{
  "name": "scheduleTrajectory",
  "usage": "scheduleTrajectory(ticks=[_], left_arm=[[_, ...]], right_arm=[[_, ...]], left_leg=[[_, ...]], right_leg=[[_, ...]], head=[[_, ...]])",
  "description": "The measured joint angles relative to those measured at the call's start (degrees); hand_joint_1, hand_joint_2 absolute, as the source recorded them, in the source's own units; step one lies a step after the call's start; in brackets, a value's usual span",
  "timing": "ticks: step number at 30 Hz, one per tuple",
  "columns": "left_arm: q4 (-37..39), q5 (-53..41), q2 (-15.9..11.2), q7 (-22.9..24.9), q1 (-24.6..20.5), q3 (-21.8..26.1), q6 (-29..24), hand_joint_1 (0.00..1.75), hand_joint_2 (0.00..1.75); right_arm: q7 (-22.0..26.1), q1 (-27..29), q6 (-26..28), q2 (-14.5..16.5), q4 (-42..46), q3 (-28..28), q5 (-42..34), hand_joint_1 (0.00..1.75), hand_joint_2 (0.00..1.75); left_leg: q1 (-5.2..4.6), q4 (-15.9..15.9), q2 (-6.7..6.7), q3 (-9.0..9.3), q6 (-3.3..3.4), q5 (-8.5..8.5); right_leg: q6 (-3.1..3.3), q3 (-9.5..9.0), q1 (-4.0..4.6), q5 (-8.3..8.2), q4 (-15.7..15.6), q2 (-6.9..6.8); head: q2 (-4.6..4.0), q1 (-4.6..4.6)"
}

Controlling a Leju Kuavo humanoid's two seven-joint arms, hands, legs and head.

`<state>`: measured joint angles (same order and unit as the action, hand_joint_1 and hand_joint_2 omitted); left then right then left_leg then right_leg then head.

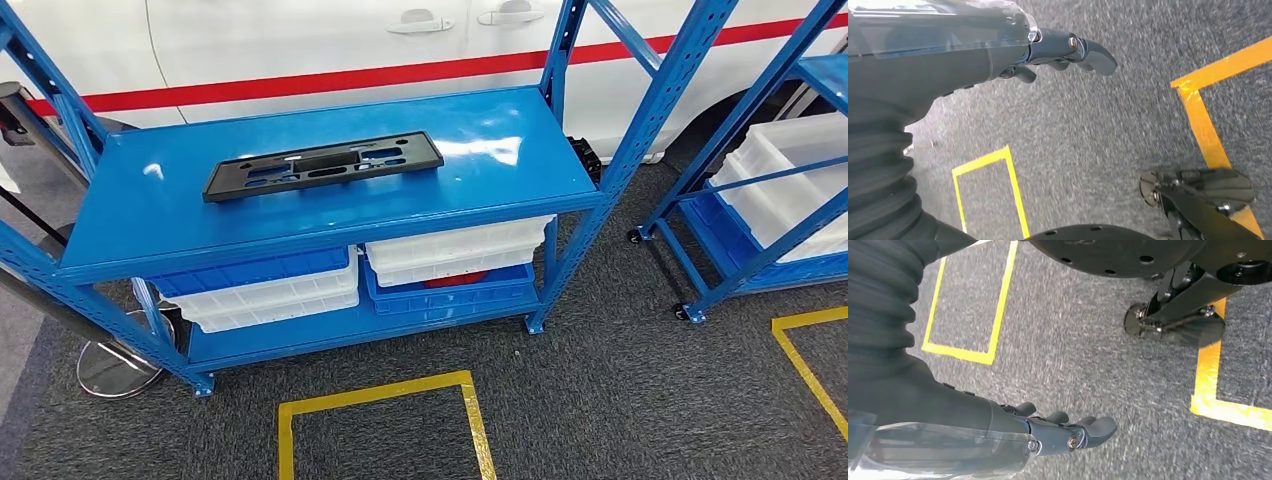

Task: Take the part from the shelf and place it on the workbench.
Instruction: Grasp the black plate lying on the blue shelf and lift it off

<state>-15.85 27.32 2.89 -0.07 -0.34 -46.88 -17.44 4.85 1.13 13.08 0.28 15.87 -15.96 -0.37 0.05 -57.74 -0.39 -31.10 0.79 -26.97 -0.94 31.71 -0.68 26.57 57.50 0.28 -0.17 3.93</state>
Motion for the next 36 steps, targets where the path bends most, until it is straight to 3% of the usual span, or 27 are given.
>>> scheduleTrajectory(ticks=[2,3,6,7,16,27,30,31,34,36], left_arm=[[0.6,1.9,0.3,-0.1,-0.6,-3.2,-1.4,0.00,1.75],[0.9,2.9,0.4,-0.2,-0.9,-4.8,-2.1,0.00,1.31],[1.7,5.3,0.8,-0.4,-1.5,-9.0,-3.8,0.00,0.00],[2.1,6.1,0.9,-0.5,-1.8,-10.3,-4.5,0.00,0.00],[4.5,14.6,2.6,0.8,-4.6,-23.9,-9.6,0.00,0.00],[5.6,15.1,2.8,4.2,-5.2,-29.5,-11.0,0.00,0.00],[5.7,14.8,2.8,4.0,-5.3,-30.3,-11.0,0.00,0.00],[5.7,14.7,2.8,4.0,-5.3,-30.6,-10.9,0.00,0.44],[5.7,14.2,2.8,4.2,-5.5,-31.3,-10.8,0.00,1.75],[5.8,13.6,2.8,4.6,-5.7,-32.0,-10.4,0.00,1.75]], right_arm=[[0.5,-0.4,1.0,0.0,-0.6,-1.1,-0.2,0.00,1.75],[0.7,-0.6,1.5,0.0,-0.8,-1.6,-0.3,0.00,1.75],[1.4,-1.1,2.7,0.0,-1.5,-2.9,-0.7,0.00,0.44],[1.6,-1.3,3.1,0.0,-1.8,-3.4,-0.8,0.00,0.00],[7.4,-3.8,10.1,0.1,-3.9,-8.1,0.3,0.00,0.00],[-1.7,-11.3,16.0,-0.5,-4.2,-16.3,12.9,0.00,0.00],[-2.9,-13.4,16.9,-0.6,-4.2,-18.5,17.1,0.00,1.31],[-3.0,-14.1,17.1,-0.6,-4.1,-19.3,18.6,0.00,1.75],[-2.2,-17.0,17.9,-0.9,-3.3,-21.9,23.9,0.00,1.75],[-0.2,-20.1,18.7,-1.2,-2.4,-23.6,28.0,0.00,1.75]], left_leg=[[0.00,0.0,0.00,0.00,0.00,0.00],[-0.01,0.0,0.00,0.00,0.00,0.00],[-0.01,0.0,0.00,0.01,0.00,0.00],[-0.01,0.0,0.00,0.00,0.01,0.00],[-0.01,0.0,0.01,0.02,0.02,0.01],[0.00,0.0,0.04,0.04,0.05,0.06],[0.00,0.0,0.03,0.03,0.05,0.07],[0.00,0.0,0.04,0.03,0.05,0.07],[0.00,0.0,0.05,-0.01,0.05,0.09],[-0.01,0.0,0.09,-0.05,0.05,0.15]], right_leg=[[0.00,0.00,0.00,0.00,0.0,0.00],[0.00,0.00,0.00,0.00,0.0,0.00],[0.00,0.00,0.00,0.00,0.0,0.00],[0.00,0.00,0.00,0.00,0.0,0.00],[-0.06,-0.03,-0.01,-0.04,0.0,0.01],[-0.08,-0.03,0.00,-0.06,0.0,0.04],[-0.10,-0.04,0.00,-0.08,0.0,0.04],[-0.11,-0.04,0.00,-0.09,0.0,0.05],[-0.13,-0.03,-0.01,-0.13,0.0,0.08],[-0.18,0.01,-0.02,-0.23,0.0,0.15]], head=[[0.00,0.00],[0.00,0.00],[0.00,0.00],[0.00,0.00],[0.00,0.00],[0.00,0.00],[0.00,0.00],[0.00,0.00],[0.00,0.00],[0.00,0.01]])
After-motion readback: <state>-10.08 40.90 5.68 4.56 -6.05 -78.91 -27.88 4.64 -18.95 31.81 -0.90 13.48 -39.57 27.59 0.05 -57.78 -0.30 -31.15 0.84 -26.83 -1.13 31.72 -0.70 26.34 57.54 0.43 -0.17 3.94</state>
